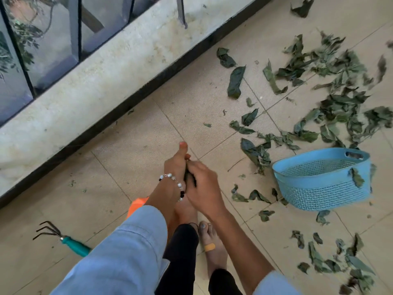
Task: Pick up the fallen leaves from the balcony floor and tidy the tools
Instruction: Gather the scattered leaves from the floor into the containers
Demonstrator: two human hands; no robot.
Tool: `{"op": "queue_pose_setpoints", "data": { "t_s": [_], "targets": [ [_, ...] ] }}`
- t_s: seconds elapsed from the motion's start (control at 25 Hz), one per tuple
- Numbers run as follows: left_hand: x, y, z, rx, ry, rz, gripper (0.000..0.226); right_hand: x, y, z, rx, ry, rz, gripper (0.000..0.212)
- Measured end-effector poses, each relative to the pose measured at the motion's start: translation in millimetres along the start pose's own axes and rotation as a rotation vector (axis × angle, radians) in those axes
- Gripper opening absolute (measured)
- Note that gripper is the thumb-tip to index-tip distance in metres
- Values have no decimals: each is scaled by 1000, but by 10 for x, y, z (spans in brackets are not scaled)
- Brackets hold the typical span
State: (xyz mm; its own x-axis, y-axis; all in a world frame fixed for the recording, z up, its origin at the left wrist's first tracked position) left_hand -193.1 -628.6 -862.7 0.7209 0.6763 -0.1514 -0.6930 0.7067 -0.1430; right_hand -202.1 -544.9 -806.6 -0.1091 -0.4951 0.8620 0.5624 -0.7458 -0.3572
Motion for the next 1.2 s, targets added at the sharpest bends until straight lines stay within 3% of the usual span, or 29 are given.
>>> {"op": "queue_pose_setpoints", "data": {
  "t_s": [0.08, 0.16, 0.28, 0.36, 0.44, 0.52, 0.56, 0.64, 0.72, 0.76, 0.8, 0.84, 0.88, 1.0, 1.08, 1.2],
  "targets": [
    [-91, -7, 90, 9, -74, 185, 49, 103, -35, 32, 234, -33, 19, 49],
    [-188, -3, 151, 7, -119, 255, 51, 147, -137, -3, 323, -119, 202, 56],
    [-258, 114, 225, 33, -122, 77, 54, 232, -360, -205, 157, -142, 326, 48],
    [-316, 273, 348, 69, -122, 57, 52, 292, -523, -365, 43, -13, 278, 28],
    [-424, 390, 419, 54, -114, 63, 48, 315, -617, -495, -112, -46, 366, 9],
    [-576, 418, 439, 8, -68, 57, 44, 272, -660, -539, -233, -117, 529, 22],
    [-652, 397, 419, -28, -39, 39, 43, 247, -695, -571, -211, -98, 524, 30],
    [-756, 365, 355, -85, 11, -57, 43, 169, -781, -640, -25, 2, 309, 31],
    [-803, 409, 305, -36, 53, -57, 41, 22, -902, -724, 110, 149, -186, 17],
    [-810, 437, 271, -12, 62, -24, 40, -151, -982, -792, 3, 241, -380, 12],
    [-810, 459, 220, -13, 70, -26, 40, -389, -1088, -859, -166, 336, -407, 11],
    [-801, 468, 153, -31, 80, -67, 40, -658, -1191, -917, -307, 413, -242, 15],
    [-799, 475, 87, -51, 96, -125, 41, -917, -1264, -972, -348, 473, 16, 20],
    [-802, 510, -125, -102, 147, -276, 47, -1510, -1180, -1158, -16, 511, 616, 42],
    [-793, 519, -275, -139, 153, -333, 54, -1701, -1059, -1264, 64, 501, 775, 49],
    [-790, 524, -482, -166, 144, -397, 59, -1783, -918, -1402, -36, 377, 852, 41]
  ]
}}
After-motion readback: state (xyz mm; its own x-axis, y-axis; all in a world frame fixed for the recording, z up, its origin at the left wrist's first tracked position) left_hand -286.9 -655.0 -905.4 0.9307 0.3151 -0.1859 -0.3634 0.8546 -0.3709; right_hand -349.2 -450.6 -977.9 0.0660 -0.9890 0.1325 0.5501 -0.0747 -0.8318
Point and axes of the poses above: each hand's wrist, its own z-axis away from the middle knuckle, its own y-axis out of the palm, x = y × z, the point moved 4 cm from there along -z, towards the middle knuckle, and after that the axes turned 3 degrees about -y, right-handed, at the moved point
